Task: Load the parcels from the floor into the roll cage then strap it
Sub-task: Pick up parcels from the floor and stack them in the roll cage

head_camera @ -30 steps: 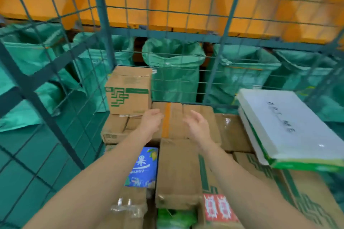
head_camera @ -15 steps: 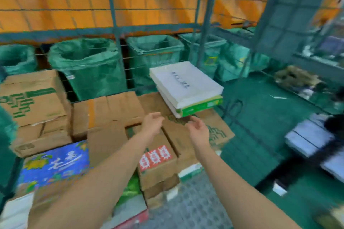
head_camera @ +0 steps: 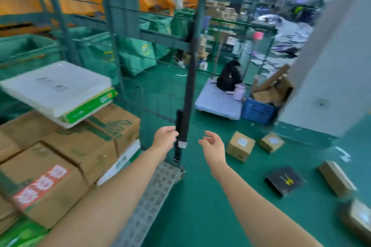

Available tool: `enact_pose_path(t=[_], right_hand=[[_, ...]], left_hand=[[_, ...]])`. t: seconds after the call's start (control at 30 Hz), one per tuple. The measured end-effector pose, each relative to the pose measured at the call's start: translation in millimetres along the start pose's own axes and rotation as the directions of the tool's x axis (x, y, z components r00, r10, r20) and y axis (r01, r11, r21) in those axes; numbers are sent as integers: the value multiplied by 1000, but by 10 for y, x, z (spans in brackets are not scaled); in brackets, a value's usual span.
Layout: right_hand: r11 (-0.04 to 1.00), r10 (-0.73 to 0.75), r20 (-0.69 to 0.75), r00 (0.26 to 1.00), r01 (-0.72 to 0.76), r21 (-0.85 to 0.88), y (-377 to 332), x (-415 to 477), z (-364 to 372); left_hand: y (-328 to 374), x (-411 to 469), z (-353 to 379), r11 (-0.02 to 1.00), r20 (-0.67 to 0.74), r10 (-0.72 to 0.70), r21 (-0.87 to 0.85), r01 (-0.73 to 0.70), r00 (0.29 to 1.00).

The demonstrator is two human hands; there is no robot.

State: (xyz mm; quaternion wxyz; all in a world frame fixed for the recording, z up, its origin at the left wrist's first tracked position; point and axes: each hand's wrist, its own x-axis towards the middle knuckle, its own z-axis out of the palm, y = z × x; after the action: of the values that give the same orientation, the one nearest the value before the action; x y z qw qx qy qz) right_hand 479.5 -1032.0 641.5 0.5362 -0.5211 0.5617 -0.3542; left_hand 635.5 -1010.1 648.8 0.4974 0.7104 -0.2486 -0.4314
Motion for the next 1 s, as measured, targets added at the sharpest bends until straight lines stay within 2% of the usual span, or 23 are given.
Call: enact_pose_path(t=[0.17,0.4,0.6,0.8,1.0], right_hand=[[995,78,-187,979,-66,68,215,160,-980],[983,171,-337,926,-137,123,476,620,-1898],[975,221,-393,893,-189,118,477,1529,-2467],[972,233,-380,895,-232,48,361,2520,-2788],[955,294,-370,881,-283,86,324,3336,-3084]], left_hand=[[85,-111,1116,997,186,8,77,-22,983],[134,173,2287,972,381,-23,226,-69,924],[312,1007,3114,952,405,-18,287,-109,914],[614,1879,3838,947,418,-58,310,-82,907],[820,2586,4383,927,420,-106,370,-63,901]])
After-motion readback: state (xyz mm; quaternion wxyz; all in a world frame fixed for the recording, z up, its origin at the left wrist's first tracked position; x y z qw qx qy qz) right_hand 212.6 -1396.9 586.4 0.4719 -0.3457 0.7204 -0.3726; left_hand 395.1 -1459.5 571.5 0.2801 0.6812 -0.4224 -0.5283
